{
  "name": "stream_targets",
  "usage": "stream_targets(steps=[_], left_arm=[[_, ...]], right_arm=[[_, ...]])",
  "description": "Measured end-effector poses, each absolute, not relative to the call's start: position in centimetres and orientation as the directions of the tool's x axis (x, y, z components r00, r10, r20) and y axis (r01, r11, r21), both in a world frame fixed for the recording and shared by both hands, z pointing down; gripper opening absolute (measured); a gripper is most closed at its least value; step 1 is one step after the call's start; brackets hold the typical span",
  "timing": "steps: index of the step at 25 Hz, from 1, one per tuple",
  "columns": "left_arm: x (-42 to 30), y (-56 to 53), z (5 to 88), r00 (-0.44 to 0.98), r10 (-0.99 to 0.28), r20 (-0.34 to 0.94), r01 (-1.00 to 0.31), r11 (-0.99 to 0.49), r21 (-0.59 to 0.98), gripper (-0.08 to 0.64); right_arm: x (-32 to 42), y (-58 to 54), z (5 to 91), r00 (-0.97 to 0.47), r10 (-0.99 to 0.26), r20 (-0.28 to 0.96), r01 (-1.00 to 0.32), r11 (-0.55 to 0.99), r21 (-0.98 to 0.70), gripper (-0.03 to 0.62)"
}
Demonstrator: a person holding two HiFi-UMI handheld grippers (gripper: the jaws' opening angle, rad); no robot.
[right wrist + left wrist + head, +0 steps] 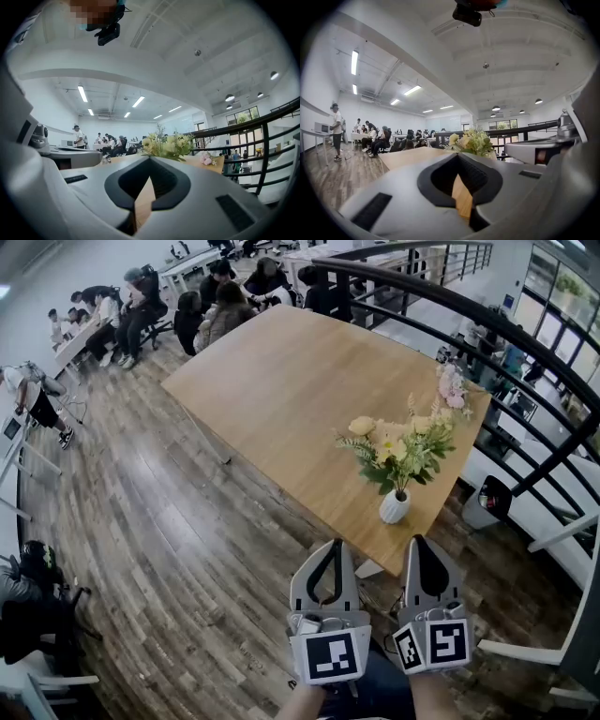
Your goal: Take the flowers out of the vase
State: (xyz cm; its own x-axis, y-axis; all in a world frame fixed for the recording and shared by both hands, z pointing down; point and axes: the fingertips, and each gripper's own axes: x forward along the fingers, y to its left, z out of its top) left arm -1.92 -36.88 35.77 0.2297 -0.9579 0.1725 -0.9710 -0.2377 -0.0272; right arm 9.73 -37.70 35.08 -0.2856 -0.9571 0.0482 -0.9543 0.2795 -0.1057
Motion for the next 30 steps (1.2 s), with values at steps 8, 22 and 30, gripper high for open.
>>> stream_targets(steps=[8,22,30], left_arm=[[-0.4,-39.8,36.3,0.218,-0.959,0.183,-0.973,-0.228,-0.037,0.032],[0.2,-42.1,36.3,0.203,-0.963,0.178,-0.976,-0.213,-0.037,0.032],[-0.3,-43.5,37.1,0.193,-0.96,0.201,-0.978,-0.204,-0.034,0.032]], right_arm=[[11.5,-40.7,36.2,-0.293,-0.954,0.064,-0.951,0.284,-0.121,-0.008],[11.9,-44.0,37.9,-0.295,-0.951,0.097,-0.949,0.28,-0.142,-0.006],[11.7,-45.6,38.8,-0.295,-0.948,0.123,-0.952,0.28,-0.128,0.025]])
